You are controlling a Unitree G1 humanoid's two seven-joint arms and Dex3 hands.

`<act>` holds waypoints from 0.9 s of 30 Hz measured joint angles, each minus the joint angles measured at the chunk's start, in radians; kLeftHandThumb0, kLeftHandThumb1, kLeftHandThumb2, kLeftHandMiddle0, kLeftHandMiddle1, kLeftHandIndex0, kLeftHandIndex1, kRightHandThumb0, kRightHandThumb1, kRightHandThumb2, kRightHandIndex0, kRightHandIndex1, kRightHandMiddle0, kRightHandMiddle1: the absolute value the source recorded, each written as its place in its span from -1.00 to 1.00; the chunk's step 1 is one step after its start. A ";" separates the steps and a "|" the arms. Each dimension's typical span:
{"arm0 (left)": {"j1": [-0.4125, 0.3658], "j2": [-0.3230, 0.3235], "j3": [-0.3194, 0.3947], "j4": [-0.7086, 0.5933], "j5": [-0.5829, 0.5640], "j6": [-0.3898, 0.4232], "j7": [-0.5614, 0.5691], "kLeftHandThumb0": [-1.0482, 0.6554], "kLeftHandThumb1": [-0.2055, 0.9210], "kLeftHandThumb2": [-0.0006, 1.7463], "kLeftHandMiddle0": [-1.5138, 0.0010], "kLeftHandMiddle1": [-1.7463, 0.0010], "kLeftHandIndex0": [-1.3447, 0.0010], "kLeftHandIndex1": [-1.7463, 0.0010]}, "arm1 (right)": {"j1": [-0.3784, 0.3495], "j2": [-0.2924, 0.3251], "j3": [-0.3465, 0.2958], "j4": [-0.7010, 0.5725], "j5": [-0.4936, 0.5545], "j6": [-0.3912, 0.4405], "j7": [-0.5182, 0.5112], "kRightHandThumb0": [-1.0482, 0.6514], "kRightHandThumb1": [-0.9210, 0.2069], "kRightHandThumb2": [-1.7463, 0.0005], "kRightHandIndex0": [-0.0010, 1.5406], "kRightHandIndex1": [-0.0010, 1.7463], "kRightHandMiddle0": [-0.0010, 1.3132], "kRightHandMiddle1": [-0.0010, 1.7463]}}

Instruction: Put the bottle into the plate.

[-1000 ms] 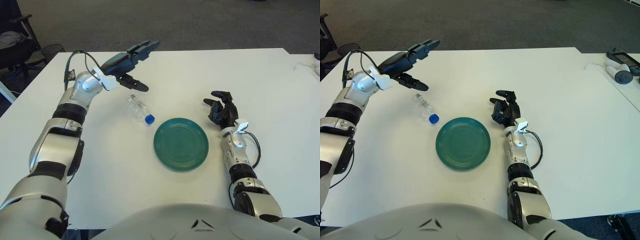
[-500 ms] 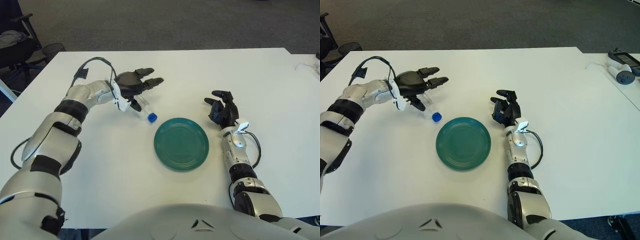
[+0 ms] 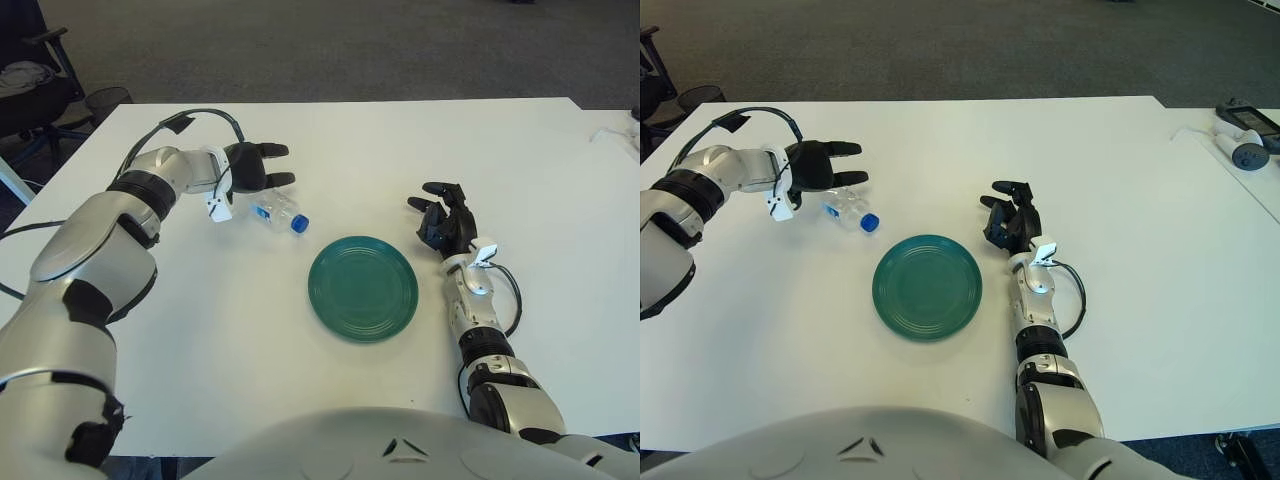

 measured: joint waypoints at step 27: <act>-0.049 0.115 0.044 -0.237 -0.110 -0.178 -0.114 -0.96 0.97 -0.88 1.00 1.00 1.00 1.00 | -0.036 -0.001 -0.009 0.047 0.008 0.000 0.025 -0.21 -0.42 -0.29 -0.60 0.11 -0.83 0.62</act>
